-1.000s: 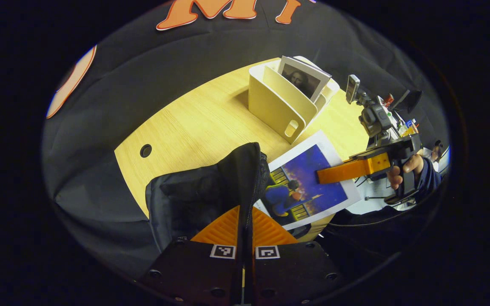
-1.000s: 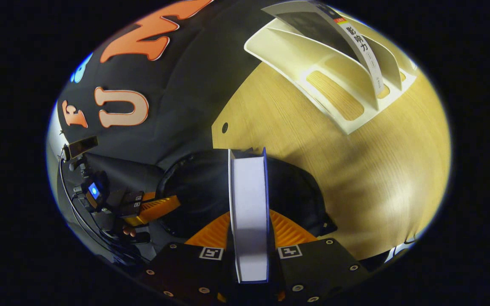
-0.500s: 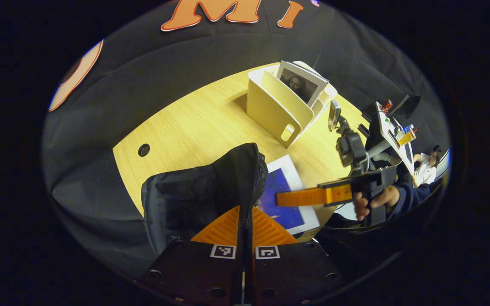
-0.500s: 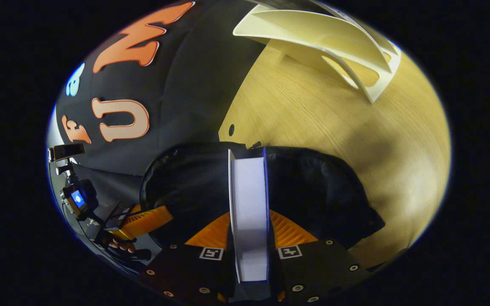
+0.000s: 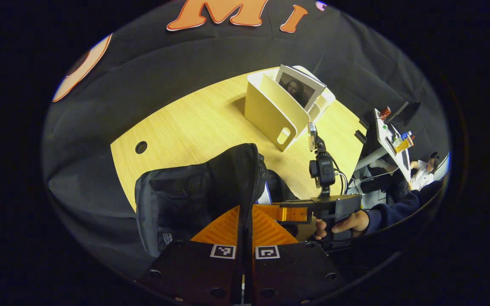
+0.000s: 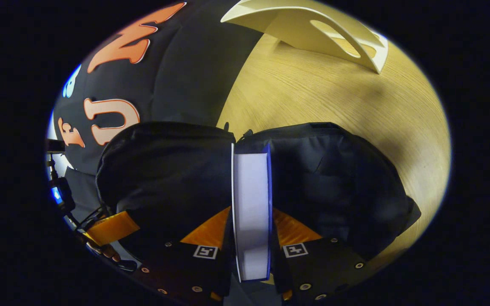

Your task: Open the schoolbag, grab two books from the bookshelf and put them into the schoolbag.

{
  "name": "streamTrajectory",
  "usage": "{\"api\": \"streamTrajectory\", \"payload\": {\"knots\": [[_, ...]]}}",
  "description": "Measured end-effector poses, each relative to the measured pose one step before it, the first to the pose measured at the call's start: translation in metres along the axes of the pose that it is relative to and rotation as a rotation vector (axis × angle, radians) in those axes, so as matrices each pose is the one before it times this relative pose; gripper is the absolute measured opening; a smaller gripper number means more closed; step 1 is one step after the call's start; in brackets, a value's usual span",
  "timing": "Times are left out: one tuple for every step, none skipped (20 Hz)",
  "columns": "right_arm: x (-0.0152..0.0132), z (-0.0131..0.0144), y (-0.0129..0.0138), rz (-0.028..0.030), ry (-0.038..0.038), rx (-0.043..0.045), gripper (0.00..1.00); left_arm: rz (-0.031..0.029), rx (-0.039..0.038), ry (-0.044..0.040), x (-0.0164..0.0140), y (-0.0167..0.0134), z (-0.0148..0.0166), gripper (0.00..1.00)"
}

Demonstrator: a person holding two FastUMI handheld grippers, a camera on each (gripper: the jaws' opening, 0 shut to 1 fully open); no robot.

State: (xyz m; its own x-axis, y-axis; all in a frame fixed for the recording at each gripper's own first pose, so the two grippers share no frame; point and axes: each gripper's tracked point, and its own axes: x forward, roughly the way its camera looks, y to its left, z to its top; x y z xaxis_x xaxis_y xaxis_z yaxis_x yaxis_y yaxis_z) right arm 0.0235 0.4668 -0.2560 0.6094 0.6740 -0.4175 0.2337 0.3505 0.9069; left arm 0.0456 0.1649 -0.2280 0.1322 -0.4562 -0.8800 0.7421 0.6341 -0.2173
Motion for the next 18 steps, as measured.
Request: {"api": "streamTrajectory", "payload": {"knots": [[-0.0019,-0.00164,-0.00597,-0.03937,0.02246,-0.03267,0.48,0.00283,-0.01074,-0.0021,0.00067,0.00239,0.00015,0.03],[-0.00536,-0.00049,-0.00635,-0.05136,0.00021,-0.05921,0.52,0.00002,-0.00786,-0.00171,0.00037,0.00135,-0.0017,0.03],[-0.00411,0.00011,-0.0052,-0.03059,0.01017,-0.06505,0.75,0.00034,-0.01029,-0.0049,0.00015,0.00046,-0.00031,0.03],[-0.00421,-0.00034,-0.00595,-0.02879,0.01916,-0.05557,0.66,0.00195,-0.00808,-0.00177,0.00189,0.00124,-0.001,0.03],[-0.00286,-0.00049,-0.00673,-0.02302,0.02234,-0.04661,0.82,0.00303,-0.00861,-0.00269,0.00039,0.001,-0.00128,0.03],[-0.0091,-0.00168,0.0019,-0.01754,0.01096,-0.0302,0.89,0.00045,-0.00315,-0.00021,0.00148,0.00037,-0.00141,0.03],[-0.00947,0.00712,-0.00788,-0.01249,0.00181,-0.0247,0.98,0.00001,-0.00197,0.00036,0.00034,-0.00055,-0.00129,0.03],[-0.00908,0.00176,-0.00866,-0.03005,-0.01178,-0.01785,0.98,0.00075,-0.00614,0.00088,0.00291,0.00064,-0.0022,0.03],[-0.00675,0.00475,-0.00861,-0.01768,-0.01362,-0.01767,0.98,0.00053,-0.01686,-0.00221,0.00071,0.00099,-0.00083,0.03],[-0.00748,0.00344,-0.00802,-0.0187,-0.0043,-0.01885,0.98,0.00017,-0.01326,-0.00015,0.00011,0.00066,-0.0024,0.03],[-0.00779,0.00494,-0.00768,-0.01827,-0.00472,-0.01636,0.98,0.00419,-0.00649,-0.00051,-0.00038,0.00107,0.00034,0.03],[-0.00868,0.00651,-0.00724,-0.01835,-0.01107,-0.01798,0.98,0.0037,-0.00568,0.0032,0.00111,-0.00024,0.00017,0.03],[-0.00719,0.00706,-0.00786,-0.01688,-0.00771,-0.01926,0.98,0.00594,-0.00027,0.00094,-0.00059,0.00052,0.00108,0.03],[-0.00845,0.00655,-0.00795,-0.01959,-0.01013,-0.02506,0.98,0.00448,-0.00214,0.00318,-0.00034,0.0007,-0.00036,0.03],[-0.0075,0.00756,-0.00923,-0.02209,-0.00621,-0.03006,0.98,0.00241,0.00071,0.00143,-0.00005,-0.00039,0.0,0.03],[-0.01043,0.00726,-0.0101,-0.02293,-0.00254,-0.03546,0.98,0.00438,-0.00097,0.00451,0.00155,-0.0006,-0.00103,0.03],[-0.00982,0.00765,-0.01026,-0.02517,0.00104,-0.03686,0.98,0.00205,0.00404,0.00347,0.00106,-0.00118,0.00014,0.03],[-0.00847,0.00747,-0.01028,-0.02639,-0.0004,-0.0397,0.98,0.00308,0.00213,0.00422,0.00273,-0.00088,0.00066,0.03]]}}
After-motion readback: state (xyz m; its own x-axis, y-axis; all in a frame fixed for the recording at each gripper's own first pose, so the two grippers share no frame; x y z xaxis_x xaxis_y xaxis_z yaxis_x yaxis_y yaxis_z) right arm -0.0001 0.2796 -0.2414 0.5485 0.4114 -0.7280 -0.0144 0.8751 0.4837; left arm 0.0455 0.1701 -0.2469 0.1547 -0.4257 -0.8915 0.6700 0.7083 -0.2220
